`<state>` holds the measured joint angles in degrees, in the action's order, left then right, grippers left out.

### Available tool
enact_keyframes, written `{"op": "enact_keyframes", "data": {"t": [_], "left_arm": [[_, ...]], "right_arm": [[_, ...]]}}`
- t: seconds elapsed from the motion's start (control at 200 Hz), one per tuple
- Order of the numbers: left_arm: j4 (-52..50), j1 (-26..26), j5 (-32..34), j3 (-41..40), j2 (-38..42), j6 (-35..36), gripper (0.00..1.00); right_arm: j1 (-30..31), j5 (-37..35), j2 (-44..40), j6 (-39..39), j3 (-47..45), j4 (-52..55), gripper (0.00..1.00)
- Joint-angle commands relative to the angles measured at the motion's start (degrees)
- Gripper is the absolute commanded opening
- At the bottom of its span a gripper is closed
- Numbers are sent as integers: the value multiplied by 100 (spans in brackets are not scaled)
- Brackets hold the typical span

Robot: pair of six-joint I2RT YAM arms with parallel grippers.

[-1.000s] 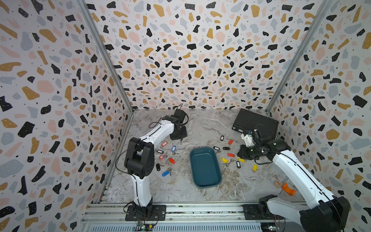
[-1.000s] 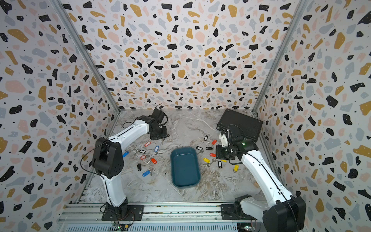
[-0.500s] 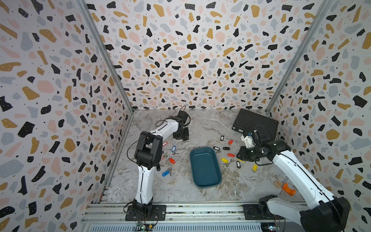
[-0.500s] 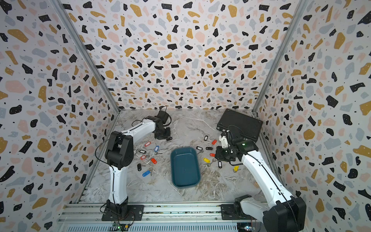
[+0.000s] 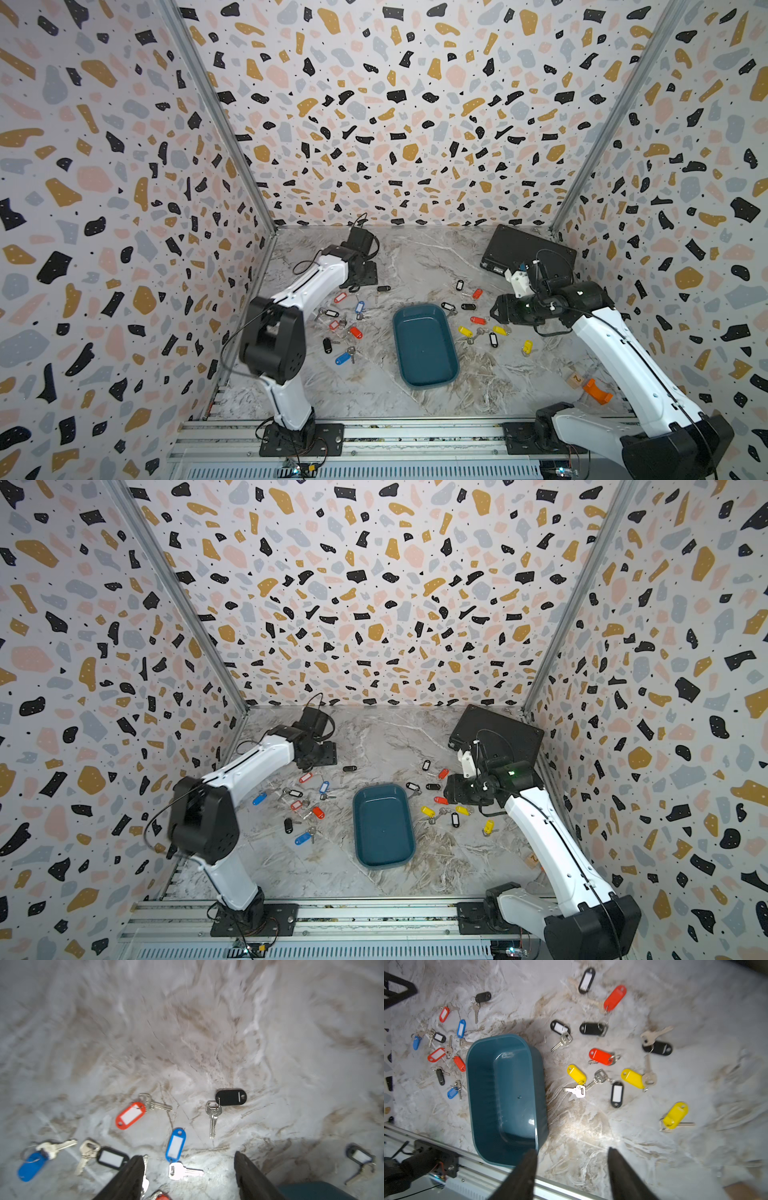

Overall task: Take the keys out of the storage box
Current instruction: Place the key at the center of the board, then reset both arms

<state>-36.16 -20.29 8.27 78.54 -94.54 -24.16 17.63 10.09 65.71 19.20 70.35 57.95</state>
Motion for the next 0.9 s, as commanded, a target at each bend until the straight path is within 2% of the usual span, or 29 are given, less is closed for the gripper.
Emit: {"op": "enact_keyframes", "data": {"t": [0.0,0.075,0.15,0.24,0.3,0.37,0.436,0.521,0.601,0.691,0.776,0.821,0.896], "left_arm": [[1516,25,214,-695,1994,605,76],[2750,30,149,-1599,3286,910,86],[3975,34,148,-2447,4315,1289,95],[5361,27,86,-3479,4986,2273,100],[6027,34,299,-4047,5122,2906,100],[6420,99,826,-4502,5091,3334,100],[6586,325,922,-4858,4966,3419,100],[6655,696,921,-5242,4730,3131,100],[6728,839,1107,-5496,4524,2822,100],[6739,938,1085,-5664,4159,2649,100],[6856,999,1229,-5778,3646,2459,100],[6982,1042,1204,-5861,3365,2305,100],[6988,1118,1273,-5681,3013,2190,100]], "right_arm": [[-13,-976,26,-488,749,94,99],[-14,-1450,-28,-701,949,-369,99],[-12,-1784,-346,-961,743,-1312,99],[-14,-2063,-920,-1414,-146,-3004,99],[-14,-2162,-1348,-1988,-1165,-4533,99],[-12,-2385,-1705,-2982,-2475,-6378,99],[-49,-2992,-1683,-3478,-3437,-7603,99],[-338,-3148,-1298,-3431,-4002,-7732,99],[-504,-3276,-861,-2910,-4611,-8427,100],[-645,-3013,-36,-2688,-4768,-9128,99],[-675,-3227,962,-2611,-4542,-9366,99],[-697,-3147,1353,-2481,-4351,-9075,99],[-704,-3043,1876,-2659,-4588,-10049,99]]}}
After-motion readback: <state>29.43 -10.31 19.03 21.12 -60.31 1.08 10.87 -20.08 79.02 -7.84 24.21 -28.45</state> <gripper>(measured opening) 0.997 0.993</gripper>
